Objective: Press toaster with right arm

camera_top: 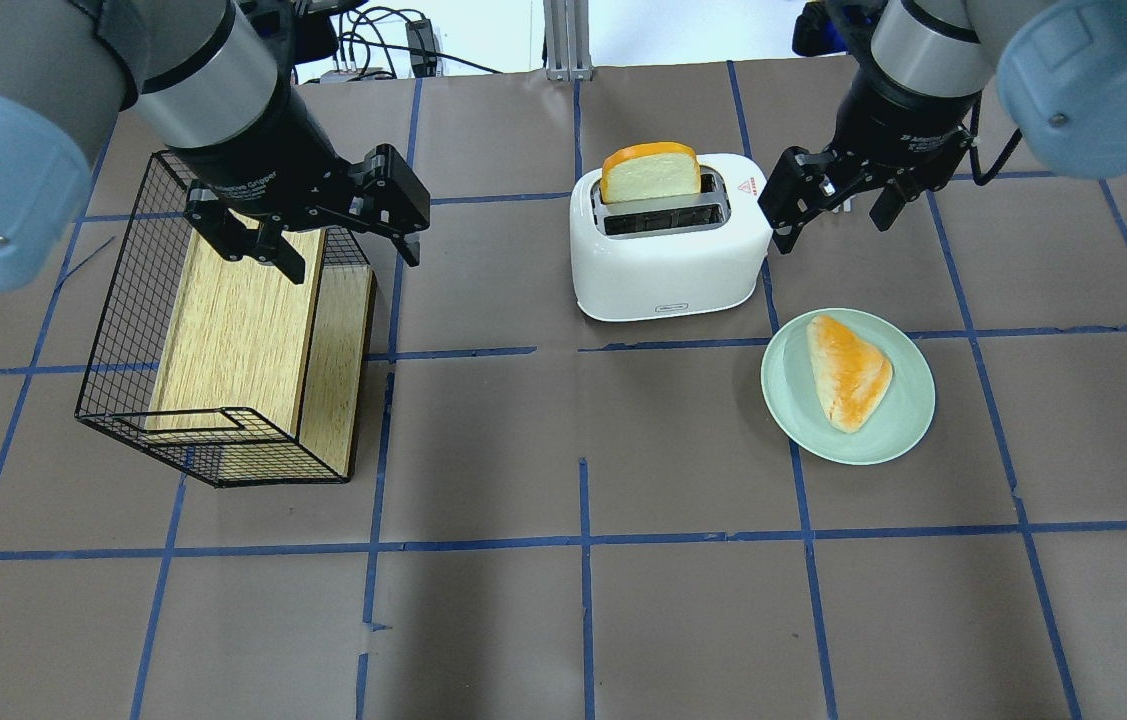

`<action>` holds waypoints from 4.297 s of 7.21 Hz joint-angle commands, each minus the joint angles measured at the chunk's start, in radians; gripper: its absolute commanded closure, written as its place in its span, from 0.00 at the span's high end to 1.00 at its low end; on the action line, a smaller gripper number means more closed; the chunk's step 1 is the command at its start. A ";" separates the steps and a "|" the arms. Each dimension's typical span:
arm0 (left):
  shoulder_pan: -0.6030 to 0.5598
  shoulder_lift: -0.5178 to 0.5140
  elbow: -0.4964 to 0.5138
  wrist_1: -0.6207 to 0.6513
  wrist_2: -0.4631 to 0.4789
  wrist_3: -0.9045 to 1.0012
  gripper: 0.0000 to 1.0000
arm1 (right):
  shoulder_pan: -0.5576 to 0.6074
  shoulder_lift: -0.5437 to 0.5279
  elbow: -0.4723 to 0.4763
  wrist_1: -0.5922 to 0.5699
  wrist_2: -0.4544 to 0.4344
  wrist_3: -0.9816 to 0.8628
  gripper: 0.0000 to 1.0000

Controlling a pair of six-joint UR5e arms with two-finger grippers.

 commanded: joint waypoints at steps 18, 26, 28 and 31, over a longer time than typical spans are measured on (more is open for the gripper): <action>0.000 0.000 0.000 0.000 0.000 0.000 1.00 | 0.001 0.055 -0.023 -0.057 -0.018 -0.386 1.00; 0.000 0.000 0.000 0.000 0.000 0.000 1.00 | 0.000 0.251 -0.051 -0.385 -0.102 -1.195 0.08; 0.000 0.000 0.000 0.000 0.000 0.000 1.00 | -0.003 0.264 -0.043 -0.393 -0.060 -1.205 0.06; 0.000 0.000 0.000 0.000 0.000 0.000 1.00 | -0.006 0.286 -0.042 -0.413 -0.063 -1.323 0.05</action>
